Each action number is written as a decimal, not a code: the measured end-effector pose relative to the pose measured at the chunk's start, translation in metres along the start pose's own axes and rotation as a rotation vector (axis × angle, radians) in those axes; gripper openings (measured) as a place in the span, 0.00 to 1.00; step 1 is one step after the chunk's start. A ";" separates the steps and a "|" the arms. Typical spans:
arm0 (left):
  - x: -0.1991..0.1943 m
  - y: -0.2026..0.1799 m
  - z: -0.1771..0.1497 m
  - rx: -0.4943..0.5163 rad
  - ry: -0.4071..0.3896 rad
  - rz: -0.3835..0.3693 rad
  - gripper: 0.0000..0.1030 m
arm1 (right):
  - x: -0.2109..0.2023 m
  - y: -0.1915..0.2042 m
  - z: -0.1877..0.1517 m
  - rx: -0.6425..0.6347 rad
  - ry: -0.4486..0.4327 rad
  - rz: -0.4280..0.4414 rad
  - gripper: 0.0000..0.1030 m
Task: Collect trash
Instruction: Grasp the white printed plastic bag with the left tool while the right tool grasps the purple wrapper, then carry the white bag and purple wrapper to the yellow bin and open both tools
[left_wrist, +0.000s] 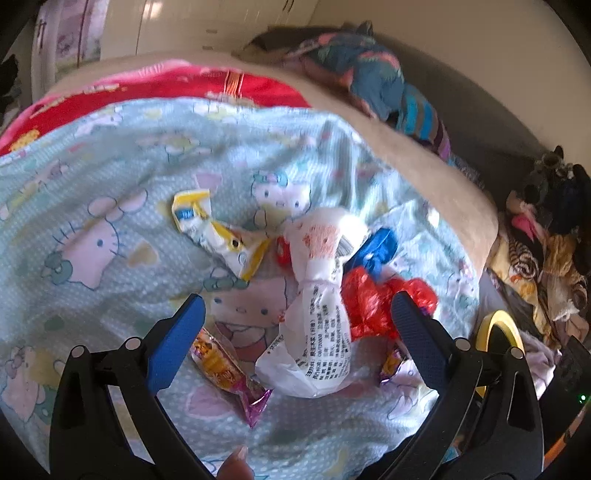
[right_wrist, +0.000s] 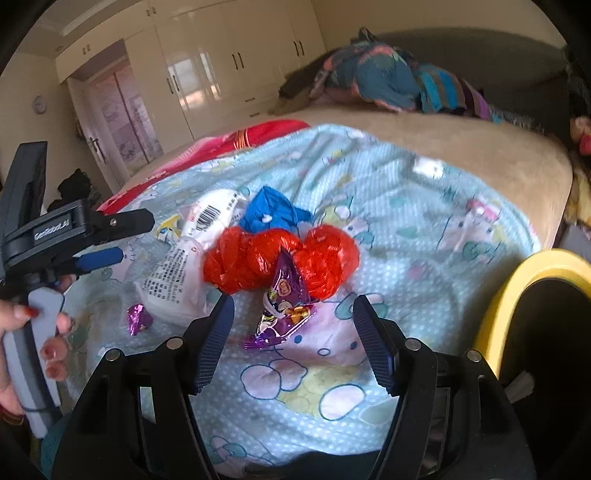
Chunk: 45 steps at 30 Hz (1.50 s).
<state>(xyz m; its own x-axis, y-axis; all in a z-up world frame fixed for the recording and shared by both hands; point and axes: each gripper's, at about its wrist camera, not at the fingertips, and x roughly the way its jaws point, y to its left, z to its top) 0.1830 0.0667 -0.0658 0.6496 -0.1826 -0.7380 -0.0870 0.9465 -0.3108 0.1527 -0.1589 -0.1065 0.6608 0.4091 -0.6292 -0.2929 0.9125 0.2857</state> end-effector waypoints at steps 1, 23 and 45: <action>0.004 0.000 0.000 -0.001 0.020 0.003 0.90 | 0.004 0.000 0.000 0.011 0.011 0.006 0.63; 0.027 0.007 -0.008 -0.037 0.154 -0.048 0.21 | 0.034 -0.005 -0.005 0.118 0.104 0.094 0.34; -0.043 -0.020 -0.006 0.000 -0.090 -0.228 0.20 | -0.032 0.003 0.006 0.035 -0.060 0.156 0.34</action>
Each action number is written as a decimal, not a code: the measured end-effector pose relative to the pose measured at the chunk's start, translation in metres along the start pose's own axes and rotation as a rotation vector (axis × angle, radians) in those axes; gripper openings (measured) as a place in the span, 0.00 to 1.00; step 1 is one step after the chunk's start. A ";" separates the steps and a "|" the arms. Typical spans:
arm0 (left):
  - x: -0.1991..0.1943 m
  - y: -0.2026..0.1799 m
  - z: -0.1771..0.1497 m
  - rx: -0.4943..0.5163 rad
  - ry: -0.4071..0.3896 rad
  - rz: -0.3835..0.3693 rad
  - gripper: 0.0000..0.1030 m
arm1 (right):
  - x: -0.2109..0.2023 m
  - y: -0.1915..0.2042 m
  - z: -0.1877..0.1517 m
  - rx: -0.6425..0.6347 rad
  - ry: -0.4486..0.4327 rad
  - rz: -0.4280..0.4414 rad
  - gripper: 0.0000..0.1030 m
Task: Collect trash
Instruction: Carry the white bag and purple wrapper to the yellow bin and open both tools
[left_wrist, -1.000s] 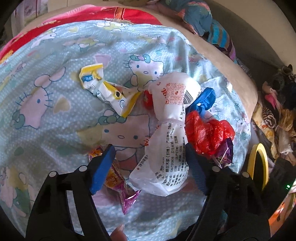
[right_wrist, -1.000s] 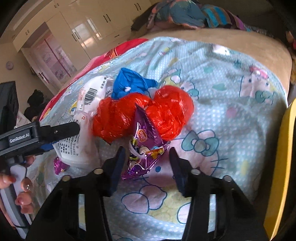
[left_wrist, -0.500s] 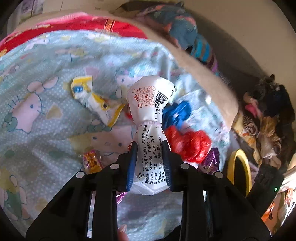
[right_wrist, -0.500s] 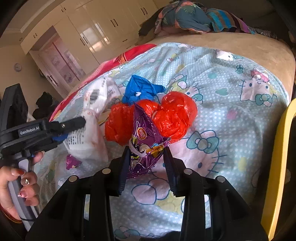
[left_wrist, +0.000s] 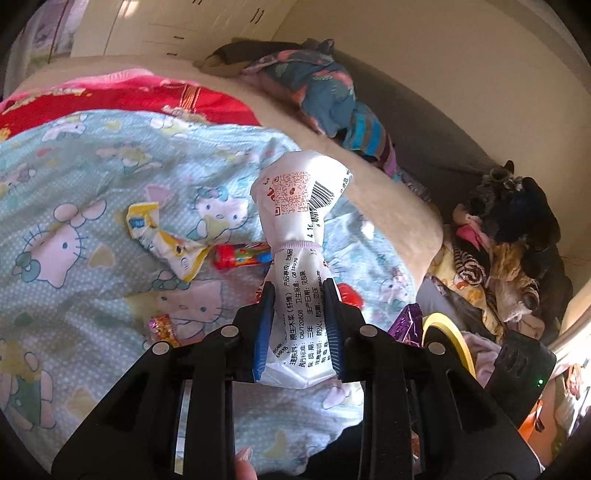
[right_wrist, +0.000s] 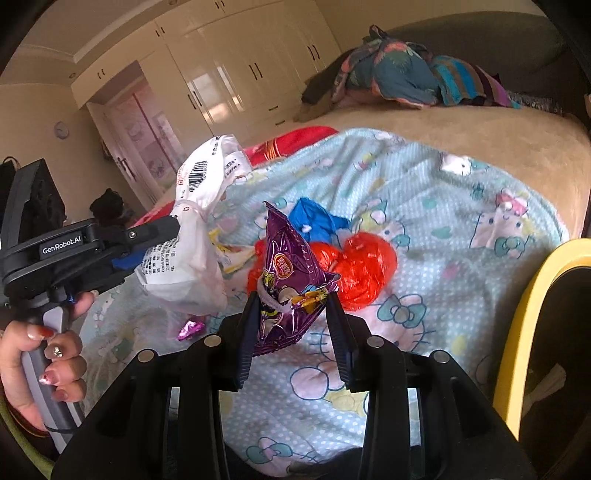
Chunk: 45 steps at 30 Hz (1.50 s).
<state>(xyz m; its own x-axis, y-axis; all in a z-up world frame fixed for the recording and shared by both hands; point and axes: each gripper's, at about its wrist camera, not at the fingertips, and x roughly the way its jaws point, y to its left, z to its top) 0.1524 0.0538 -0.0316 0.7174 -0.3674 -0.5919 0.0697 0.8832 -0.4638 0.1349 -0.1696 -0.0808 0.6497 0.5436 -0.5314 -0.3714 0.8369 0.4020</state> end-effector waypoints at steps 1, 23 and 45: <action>-0.002 -0.002 0.000 0.005 -0.003 -0.004 0.20 | -0.002 -0.002 0.001 0.000 -0.004 0.002 0.34; -0.013 -0.062 -0.009 0.119 -0.038 -0.067 0.19 | -0.062 -0.028 0.022 0.032 -0.126 -0.066 0.34; -0.008 -0.104 -0.028 0.195 -0.016 -0.159 0.19 | -0.106 -0.063 0.027 0.065 -0.214 -0.193 0.34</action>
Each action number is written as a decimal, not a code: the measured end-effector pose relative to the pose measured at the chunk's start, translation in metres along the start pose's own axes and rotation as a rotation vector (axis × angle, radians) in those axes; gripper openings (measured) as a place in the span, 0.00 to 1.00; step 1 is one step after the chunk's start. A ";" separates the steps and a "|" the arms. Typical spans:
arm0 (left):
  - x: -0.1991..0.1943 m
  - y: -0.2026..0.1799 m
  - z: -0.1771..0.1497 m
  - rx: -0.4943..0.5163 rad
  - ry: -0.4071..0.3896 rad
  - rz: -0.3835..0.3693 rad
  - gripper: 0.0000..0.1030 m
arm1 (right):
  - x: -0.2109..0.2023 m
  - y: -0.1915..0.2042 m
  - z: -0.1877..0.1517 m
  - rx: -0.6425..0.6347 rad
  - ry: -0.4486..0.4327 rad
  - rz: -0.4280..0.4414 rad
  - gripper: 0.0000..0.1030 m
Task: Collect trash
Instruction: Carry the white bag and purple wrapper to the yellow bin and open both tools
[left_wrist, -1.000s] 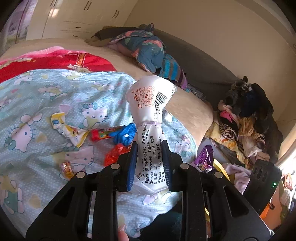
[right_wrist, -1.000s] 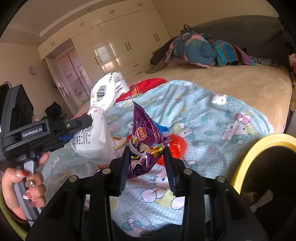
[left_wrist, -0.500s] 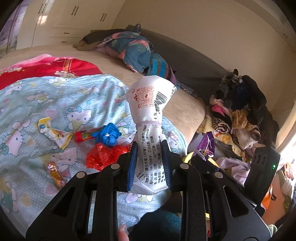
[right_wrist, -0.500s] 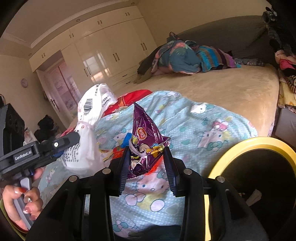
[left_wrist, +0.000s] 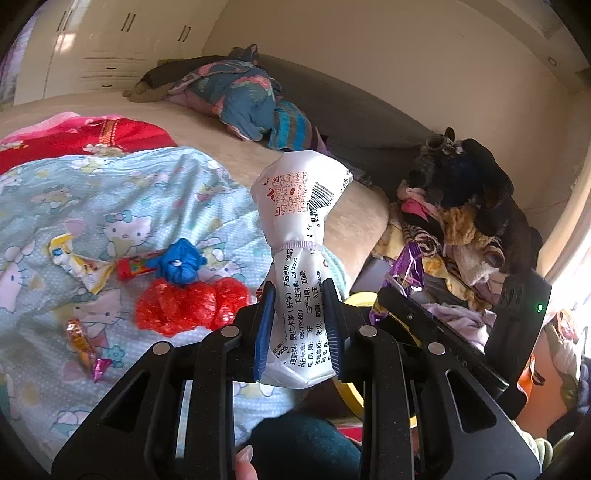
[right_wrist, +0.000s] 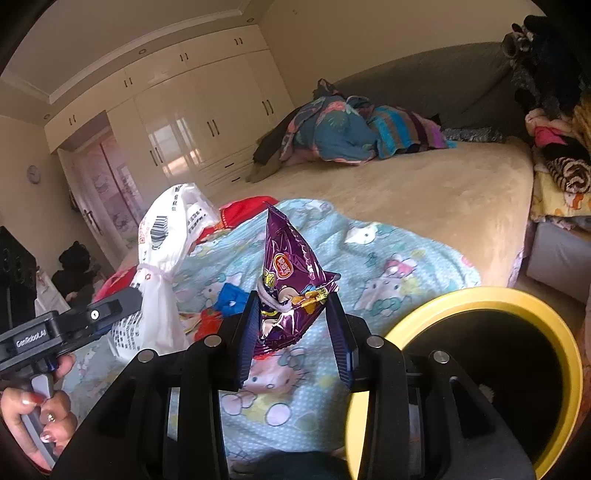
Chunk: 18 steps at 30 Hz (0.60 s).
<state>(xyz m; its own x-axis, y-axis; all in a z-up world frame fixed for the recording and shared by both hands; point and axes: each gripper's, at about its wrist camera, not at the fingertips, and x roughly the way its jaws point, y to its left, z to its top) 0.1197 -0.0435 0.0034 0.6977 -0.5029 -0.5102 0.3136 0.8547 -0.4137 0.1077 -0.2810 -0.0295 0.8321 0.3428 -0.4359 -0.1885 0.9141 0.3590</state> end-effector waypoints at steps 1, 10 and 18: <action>0.002 -0.004 -0.001 0.007 0.005 -0.008 0.19 | -0.002 -0.002 0.001 0.000 -0.004 -0.011 0.34; 0.010 -0.029 -0.012 0.052 0.023 -0.050 0.19 | -0.014 -0.024 0.004 0.030 -0.026 -0.073 0.34; 0.021 -0.055 -0.024 0.105 0.047 -0.085 0.19 | -0.022 -0.049 0.007 0.076 -0.048 -0.132 0.34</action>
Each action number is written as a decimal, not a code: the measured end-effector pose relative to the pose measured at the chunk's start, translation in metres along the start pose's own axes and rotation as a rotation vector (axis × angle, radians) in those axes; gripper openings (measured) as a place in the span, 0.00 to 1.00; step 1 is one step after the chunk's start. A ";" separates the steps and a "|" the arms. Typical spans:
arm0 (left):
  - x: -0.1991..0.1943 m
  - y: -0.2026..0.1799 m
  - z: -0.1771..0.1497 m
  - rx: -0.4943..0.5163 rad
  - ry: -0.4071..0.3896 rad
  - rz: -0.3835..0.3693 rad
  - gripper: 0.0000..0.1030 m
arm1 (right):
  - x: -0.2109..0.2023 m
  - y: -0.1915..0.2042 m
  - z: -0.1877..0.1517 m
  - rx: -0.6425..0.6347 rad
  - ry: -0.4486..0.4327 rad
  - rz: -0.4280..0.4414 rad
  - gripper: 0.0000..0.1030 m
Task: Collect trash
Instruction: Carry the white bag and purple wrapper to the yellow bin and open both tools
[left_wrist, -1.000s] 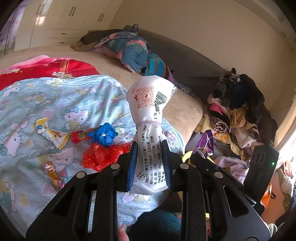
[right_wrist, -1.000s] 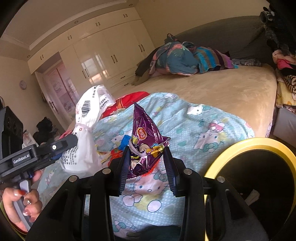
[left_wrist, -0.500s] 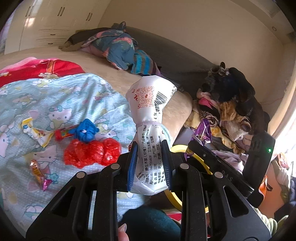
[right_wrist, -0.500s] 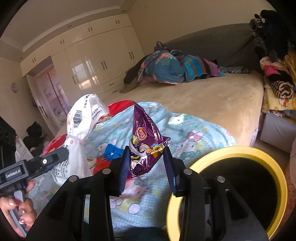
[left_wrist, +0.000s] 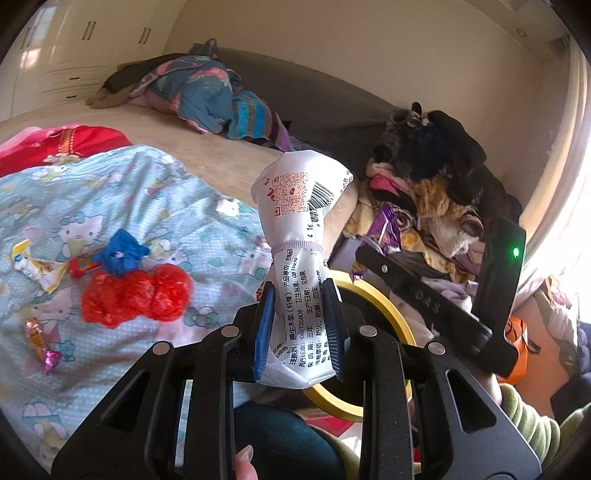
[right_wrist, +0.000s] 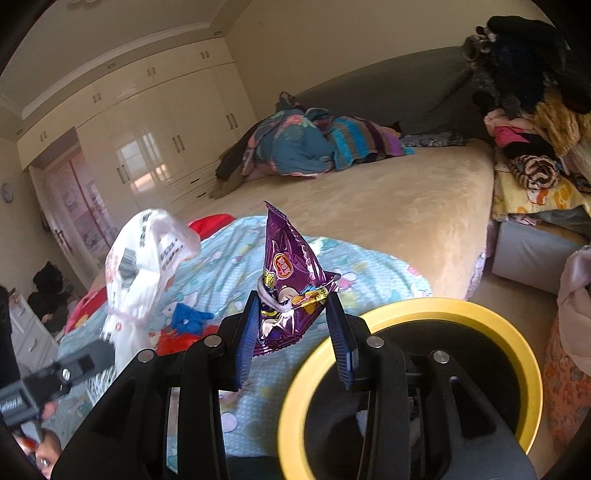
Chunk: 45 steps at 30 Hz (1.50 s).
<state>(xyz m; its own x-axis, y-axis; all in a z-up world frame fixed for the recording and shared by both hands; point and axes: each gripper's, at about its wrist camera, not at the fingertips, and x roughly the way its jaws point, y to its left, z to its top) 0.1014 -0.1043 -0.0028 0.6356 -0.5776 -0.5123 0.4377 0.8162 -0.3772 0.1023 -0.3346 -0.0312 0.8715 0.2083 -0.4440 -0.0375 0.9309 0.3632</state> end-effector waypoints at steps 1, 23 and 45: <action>0.003 -0.004 -0.002 0.006 0.008 -0.005 0.19 | -0.001 -0.004 0.000 0.007 -0.001 -0.006 0.34; 0.066 -0.048 -0.035 0.063 0.137 -0.079 0.19 | 0.012 -0.081 -0.024 0.121 0.057 -0.211 0.34; 0.118 -0.046 -0.050 0.079 0.214 -0.045 0.63 | 0.031 -0.141 -0.052 0.308 0.168 -0.252 0.55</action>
<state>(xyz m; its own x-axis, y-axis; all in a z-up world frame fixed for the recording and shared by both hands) 0.1242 -0.2108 -0.0838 0.4683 -0.5970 -0.6514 0.5168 0.7830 -0.3461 0.1087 -0.4435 -0.1386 0.7418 0.0555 -0.6684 0.3364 0.8313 0.4425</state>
